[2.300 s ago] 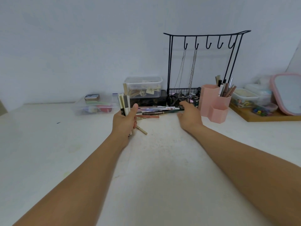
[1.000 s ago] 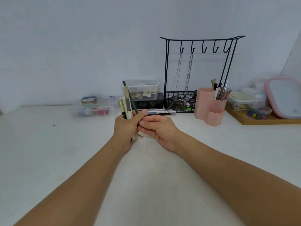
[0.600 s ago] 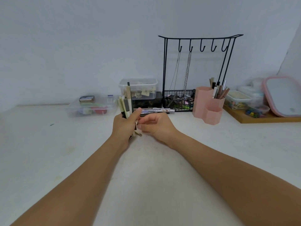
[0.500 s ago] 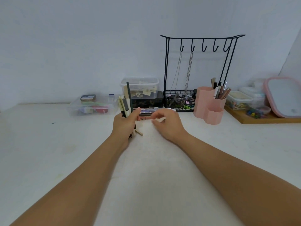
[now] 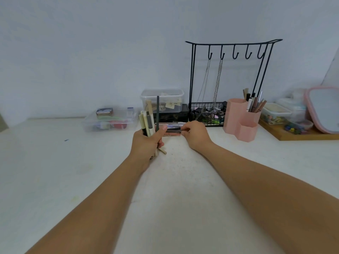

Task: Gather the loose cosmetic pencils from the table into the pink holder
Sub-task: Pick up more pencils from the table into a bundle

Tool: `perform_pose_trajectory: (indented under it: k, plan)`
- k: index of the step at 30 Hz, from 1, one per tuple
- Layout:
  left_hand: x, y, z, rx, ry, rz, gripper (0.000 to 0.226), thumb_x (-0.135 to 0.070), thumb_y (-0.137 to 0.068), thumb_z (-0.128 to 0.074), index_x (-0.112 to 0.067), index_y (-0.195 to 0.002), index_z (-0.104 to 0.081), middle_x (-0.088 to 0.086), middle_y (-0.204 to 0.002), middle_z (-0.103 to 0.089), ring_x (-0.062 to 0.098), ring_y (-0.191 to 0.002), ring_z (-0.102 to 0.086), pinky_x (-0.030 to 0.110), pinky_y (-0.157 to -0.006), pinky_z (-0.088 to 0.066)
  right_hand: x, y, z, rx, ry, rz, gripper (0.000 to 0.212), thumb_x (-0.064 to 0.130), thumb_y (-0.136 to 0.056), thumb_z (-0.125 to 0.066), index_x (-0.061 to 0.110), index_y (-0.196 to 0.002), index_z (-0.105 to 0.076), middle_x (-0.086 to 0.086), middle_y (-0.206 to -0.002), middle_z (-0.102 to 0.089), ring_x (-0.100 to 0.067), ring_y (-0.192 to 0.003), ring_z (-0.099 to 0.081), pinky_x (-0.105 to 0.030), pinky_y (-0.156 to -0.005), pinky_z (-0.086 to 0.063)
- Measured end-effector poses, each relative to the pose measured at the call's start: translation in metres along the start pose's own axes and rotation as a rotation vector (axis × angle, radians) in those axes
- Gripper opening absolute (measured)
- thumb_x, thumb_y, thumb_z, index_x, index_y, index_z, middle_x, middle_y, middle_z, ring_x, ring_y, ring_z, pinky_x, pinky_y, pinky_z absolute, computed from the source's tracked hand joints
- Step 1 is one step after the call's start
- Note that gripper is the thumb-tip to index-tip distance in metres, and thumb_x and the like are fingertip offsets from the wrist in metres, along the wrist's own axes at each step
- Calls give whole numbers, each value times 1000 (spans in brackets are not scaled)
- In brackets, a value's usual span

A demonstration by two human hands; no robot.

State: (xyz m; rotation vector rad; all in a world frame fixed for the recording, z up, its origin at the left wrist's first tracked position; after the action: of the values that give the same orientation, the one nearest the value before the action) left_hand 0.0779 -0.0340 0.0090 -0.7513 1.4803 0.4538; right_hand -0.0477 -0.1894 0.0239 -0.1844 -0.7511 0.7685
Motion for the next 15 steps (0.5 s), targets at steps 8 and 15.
perform_pose_trajectory:
  k: [8, 15]
  plan:
    - [4, -5, 11, -110, 62, 96, 46, -53, -79, -81, -14, -76, -59, -4, -49, -51, 12, -46, -47, 35, -60, -44, -18, 10, 18, -198, -346, -127, 11, 8, -91, -69, 10, -97, -78, 0, -85, -72, -9, -75, -61, -18, -72, -44]
    - [3, -5, 10, -131, 116, 117, 51, -55, -74, -84, -13, -76, -55, -2, -52, -47, 15, -48, -42, 34, -61, -41, 5, 29, -6, 88, -1303, -373, 9, 3, -92, -67, 3, -97, -75, -7, -78, -69, -12, -68, -59, -19, -62, -52]
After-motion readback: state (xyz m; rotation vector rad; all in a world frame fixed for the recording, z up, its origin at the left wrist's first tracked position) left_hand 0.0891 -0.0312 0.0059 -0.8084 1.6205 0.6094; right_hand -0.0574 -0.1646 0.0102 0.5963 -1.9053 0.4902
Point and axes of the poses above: each hand's wrist, its own y-axis away from the middle knuckle, its own z-axis out of the back of the hand, x = y × z, the point moved 7 cm from there along -y, towards the middle knuckle
